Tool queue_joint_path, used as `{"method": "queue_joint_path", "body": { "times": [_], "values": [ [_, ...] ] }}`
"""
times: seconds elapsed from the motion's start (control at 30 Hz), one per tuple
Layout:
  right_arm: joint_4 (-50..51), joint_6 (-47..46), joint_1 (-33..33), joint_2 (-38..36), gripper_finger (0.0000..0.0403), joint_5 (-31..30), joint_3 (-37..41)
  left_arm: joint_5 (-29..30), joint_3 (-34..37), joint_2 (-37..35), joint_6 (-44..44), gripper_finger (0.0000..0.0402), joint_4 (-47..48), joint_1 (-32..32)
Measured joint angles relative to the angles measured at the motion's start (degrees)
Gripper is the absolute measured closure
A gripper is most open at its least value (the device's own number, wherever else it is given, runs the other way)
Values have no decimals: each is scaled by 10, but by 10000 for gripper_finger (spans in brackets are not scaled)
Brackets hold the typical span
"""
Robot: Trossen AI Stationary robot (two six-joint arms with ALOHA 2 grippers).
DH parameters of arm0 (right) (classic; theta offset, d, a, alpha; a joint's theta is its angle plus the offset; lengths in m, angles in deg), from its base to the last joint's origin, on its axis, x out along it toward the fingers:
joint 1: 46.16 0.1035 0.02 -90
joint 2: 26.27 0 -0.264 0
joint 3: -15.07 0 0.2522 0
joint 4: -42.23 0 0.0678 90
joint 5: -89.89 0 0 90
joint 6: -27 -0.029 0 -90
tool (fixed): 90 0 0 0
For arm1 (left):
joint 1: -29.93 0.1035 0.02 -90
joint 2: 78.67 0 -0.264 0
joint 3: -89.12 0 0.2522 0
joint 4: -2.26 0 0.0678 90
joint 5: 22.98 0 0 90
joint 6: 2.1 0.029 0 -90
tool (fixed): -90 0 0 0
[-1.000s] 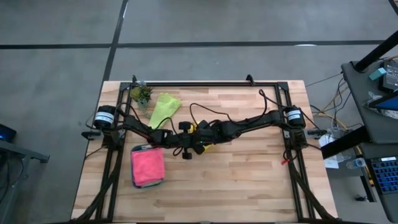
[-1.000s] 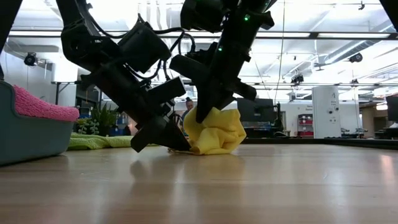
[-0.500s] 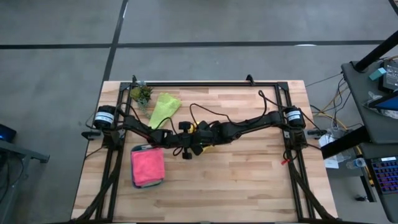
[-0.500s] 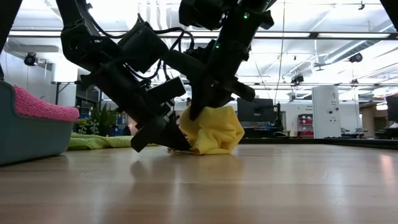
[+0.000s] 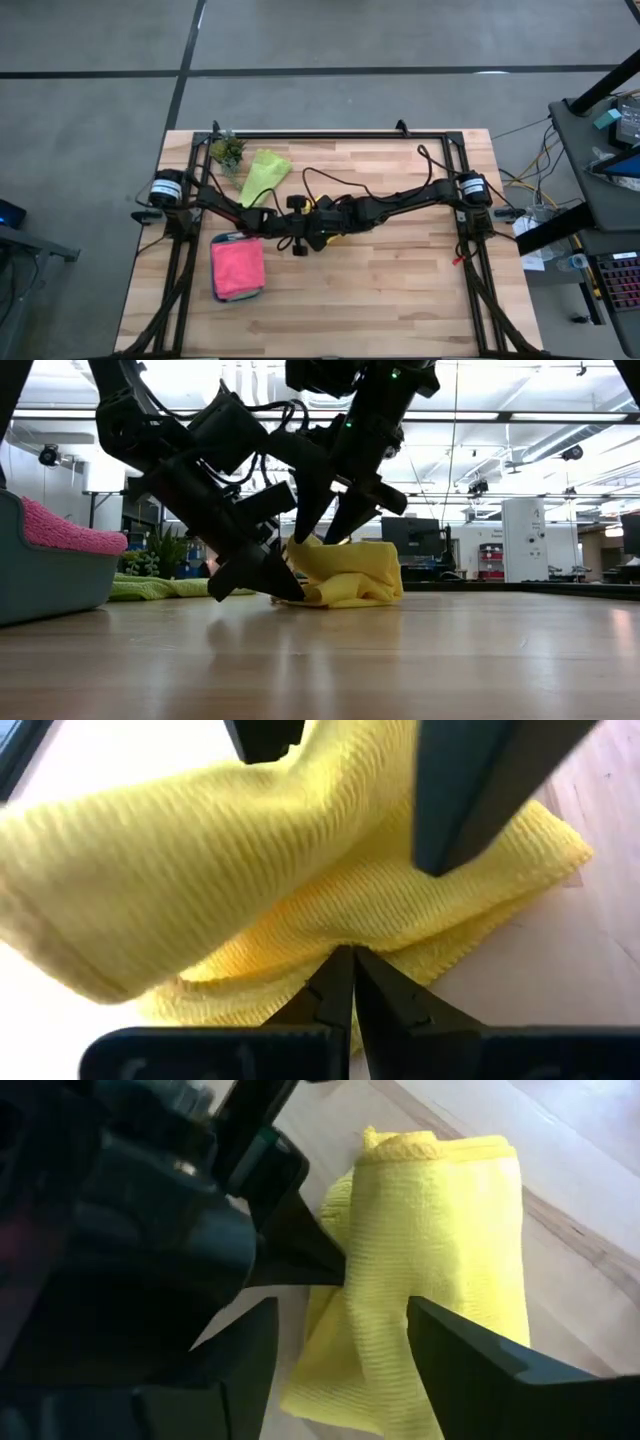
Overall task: Fold microfiber towels
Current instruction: Fold the yellow microfiber cloth
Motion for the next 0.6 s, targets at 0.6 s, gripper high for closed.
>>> {"method": "queue_joint_path", "body": {
  "times": [0.6],
  "values": [
    [88, 160, 63, -91, 188, -64, 50, 0, 8, -97, 0, 402, 118, 0]
  ]
}}
